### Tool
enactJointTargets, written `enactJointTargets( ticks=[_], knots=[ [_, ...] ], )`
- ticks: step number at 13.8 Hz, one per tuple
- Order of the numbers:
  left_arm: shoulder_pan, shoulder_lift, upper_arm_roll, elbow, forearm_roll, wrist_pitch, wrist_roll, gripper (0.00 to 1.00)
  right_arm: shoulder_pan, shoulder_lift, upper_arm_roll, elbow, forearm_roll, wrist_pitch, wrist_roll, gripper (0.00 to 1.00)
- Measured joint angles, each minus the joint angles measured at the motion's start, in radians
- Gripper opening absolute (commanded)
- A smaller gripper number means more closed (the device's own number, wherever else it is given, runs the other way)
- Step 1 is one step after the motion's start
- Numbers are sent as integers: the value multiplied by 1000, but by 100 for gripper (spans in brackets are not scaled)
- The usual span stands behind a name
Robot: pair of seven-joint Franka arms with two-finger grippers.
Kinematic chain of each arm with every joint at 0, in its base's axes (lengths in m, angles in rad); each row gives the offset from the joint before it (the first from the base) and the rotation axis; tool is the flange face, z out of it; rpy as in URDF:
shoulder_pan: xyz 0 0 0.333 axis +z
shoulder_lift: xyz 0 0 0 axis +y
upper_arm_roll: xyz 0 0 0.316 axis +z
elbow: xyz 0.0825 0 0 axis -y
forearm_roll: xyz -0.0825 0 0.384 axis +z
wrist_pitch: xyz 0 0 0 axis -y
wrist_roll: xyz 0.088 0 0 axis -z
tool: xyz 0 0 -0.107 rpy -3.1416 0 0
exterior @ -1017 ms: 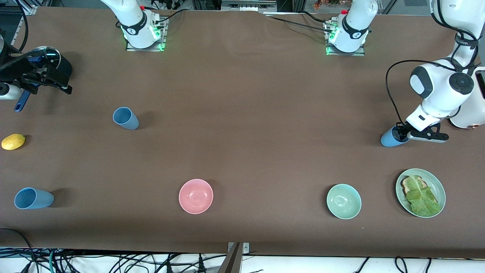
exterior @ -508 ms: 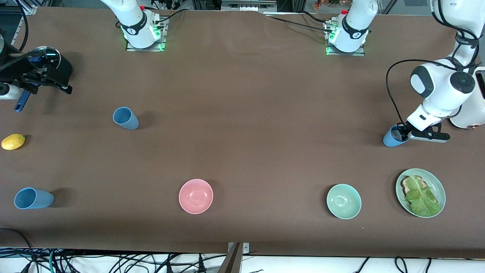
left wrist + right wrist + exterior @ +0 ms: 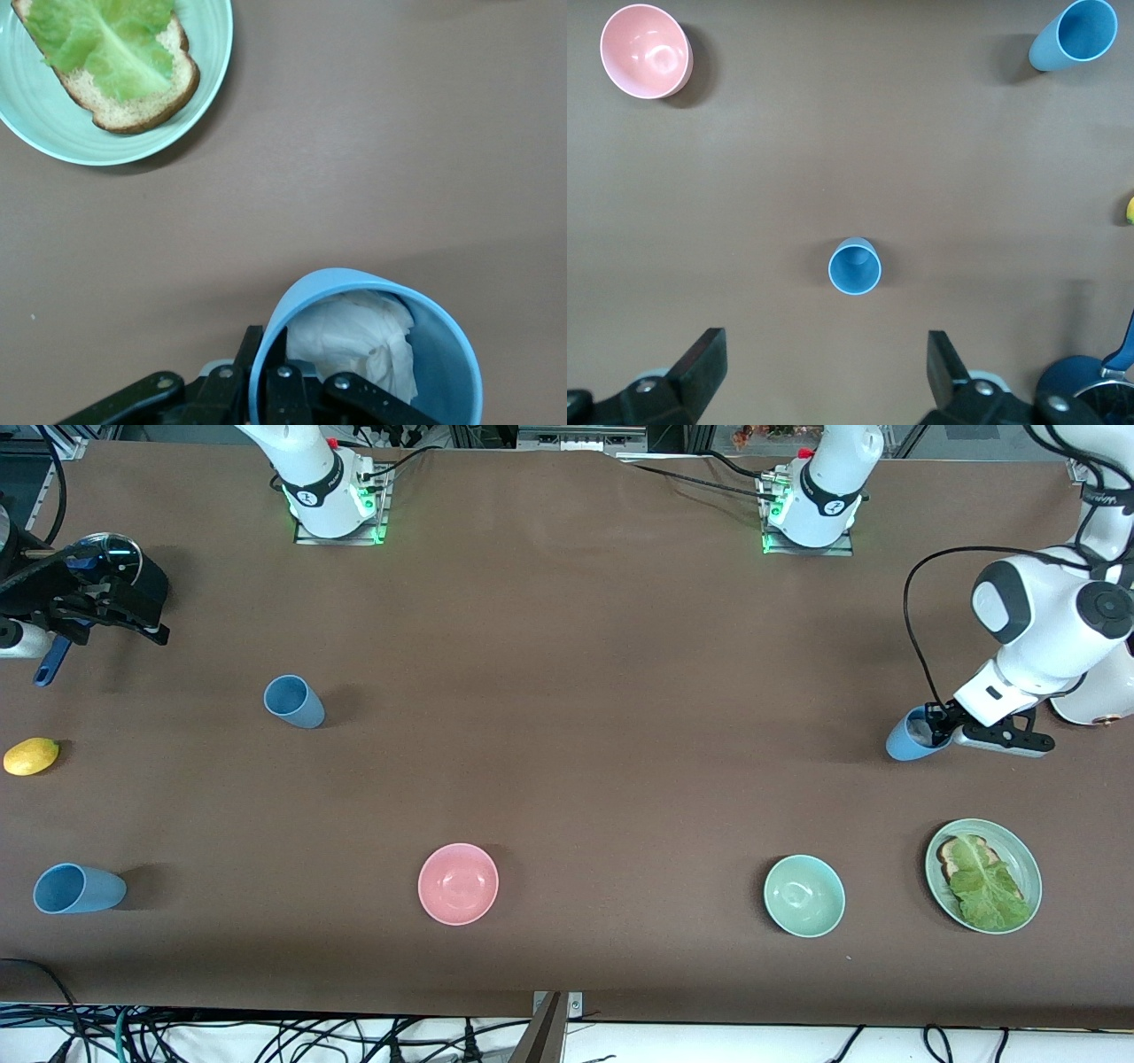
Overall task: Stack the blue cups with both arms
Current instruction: 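Lift the tissue cup with the left gripper toward the table middle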
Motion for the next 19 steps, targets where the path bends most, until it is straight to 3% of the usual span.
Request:
enactJointTargets(
  ticks=[4, 9, 13, 19],
  knots=[
    [0, -23, -23, 198, -1, -342, -36, 0, 0, 0, 0, 0, 0, 0, 0, 100],
    [-4, -37, -151, 449, -1, -704, -246, 0, 0, 0, 0, 0, 0, 0, 0, 100],
    [-5, -37, -272, 545, -1, -805, -466, 0, -1, 0, -2, 0, 0, 0, 0, 100],
    [-25, -16, -503, 595, -1, -812, -942, 0, -2, 0, -5, 0, 0, -4, 0, 100]
  ],
)
